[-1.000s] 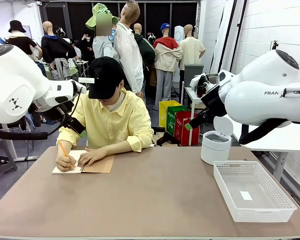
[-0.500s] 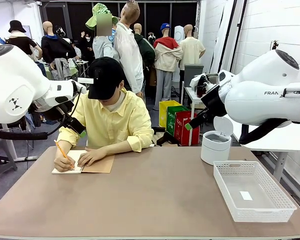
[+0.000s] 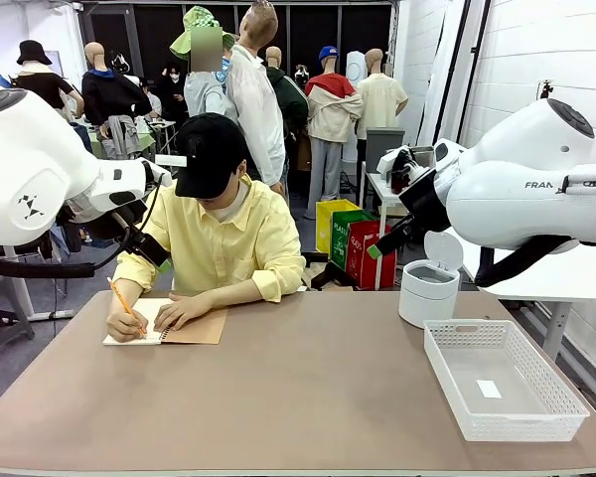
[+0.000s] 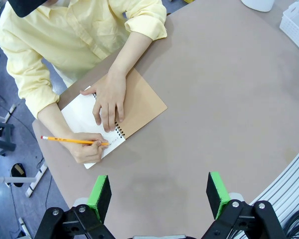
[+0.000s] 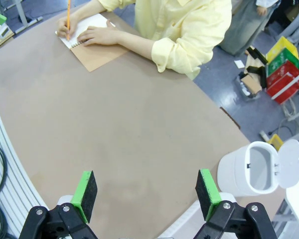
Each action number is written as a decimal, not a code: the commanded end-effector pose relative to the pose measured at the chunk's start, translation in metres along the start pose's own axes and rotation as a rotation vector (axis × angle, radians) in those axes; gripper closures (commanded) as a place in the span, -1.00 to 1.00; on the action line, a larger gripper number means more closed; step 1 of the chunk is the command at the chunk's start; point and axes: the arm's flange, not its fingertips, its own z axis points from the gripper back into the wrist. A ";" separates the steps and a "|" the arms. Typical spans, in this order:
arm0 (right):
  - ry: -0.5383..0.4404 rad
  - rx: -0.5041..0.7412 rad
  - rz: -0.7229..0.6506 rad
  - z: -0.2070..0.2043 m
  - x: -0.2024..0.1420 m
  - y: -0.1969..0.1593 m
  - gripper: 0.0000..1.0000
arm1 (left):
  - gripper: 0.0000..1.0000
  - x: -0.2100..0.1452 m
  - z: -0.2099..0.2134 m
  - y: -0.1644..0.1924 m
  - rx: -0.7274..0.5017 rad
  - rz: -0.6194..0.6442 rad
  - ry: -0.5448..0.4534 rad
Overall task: Sort the paper based on its condition.
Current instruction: If a person hands you a paper, place it in the Organizing basket , and if it's crumpled, put it in the Trash can.
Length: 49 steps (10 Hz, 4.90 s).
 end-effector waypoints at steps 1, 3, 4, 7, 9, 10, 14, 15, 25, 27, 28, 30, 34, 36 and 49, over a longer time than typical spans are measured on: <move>0.004 0.003 0.000 0.000 -0.001 0.000 -1.00 | -1.00 0.000 0.000 0.000 0.002 -0.002 -0.001; 0.004 0.003 0.000 0.000 -0.001 0.000 -1.00 | -1.00 0.000 0.000 0.000 0.002 -0.002 -0.001; 0.004 0.003 0.000 0.000 -0.001 0.000 -1.00 | -1.00 0.000 0.000 0.000 0.002 -0.002 -0.001; 0.004 0.003 0.000 0.000 -0.001 0.000 -1.00 | -1.00 0.000 0.000 0.000 0.002 -0.002 -0.001; 0.004 0.003 0.000 0.000 -0.001 0.000 -1.00 | -1.00 0.000 0.000 0.000 0.002 -0.002 -0.001; 0.004 0.003 0.000 0.000 -0.001 0.000 -1.00 | -1.00 0.000 0.000 0.000 0.002 -0.002 -0.001; 0.004 0.003 0.000 0.000 -0.001 0.000 -1.00 | -1.00 0.000 0.000 0.000 0.002 -0.002 -0.001; 0.004 0.003 0.000 0.000 -0.001 0.000 -1.00 | -1.00 0.000 0.000 0.000 0.002 -0.002 -0.001; 0.004 0.003 0.000 0.000 -0.001 0.000 -1.00 | -1.00 0.000 0.000 0.000 0.002 -0.002 -0.001; 0.004 0.003 0.000 0.000 -0.001 0.000 -1.00 | -1.00 0.000 0.000 0.000 0.002 -0.002 -0.001; 0.004 0.003 0.000 0.000 -0.001 0.000 -1.00 | -1.00 0.000 0.000 0.000 0.002 -0.002 -0.001; 0.004 0.003 0.000 0.000 -0.001 0.000 -1.00 | -1.00 0.000 0.000 0.000 0.002 -0.002 -0.001; 0.004 0.003 0.000 0.000 -0.001 0.000 -1.00 | -1.00 0.000 0.000 0.000 0.002 -0.002 -0.001; 0.004 0.003 0.000 0.000 -0.001 0.000 -1.00 | -1.00 0.000 0.000 0.000 0.002 -0.002 -0.001; 0.004 0.003 0.000 0.000 -0.001 0.000 -1.00 | -1.00 0.000 0.000 0.000 0.002 -0.002 -0.001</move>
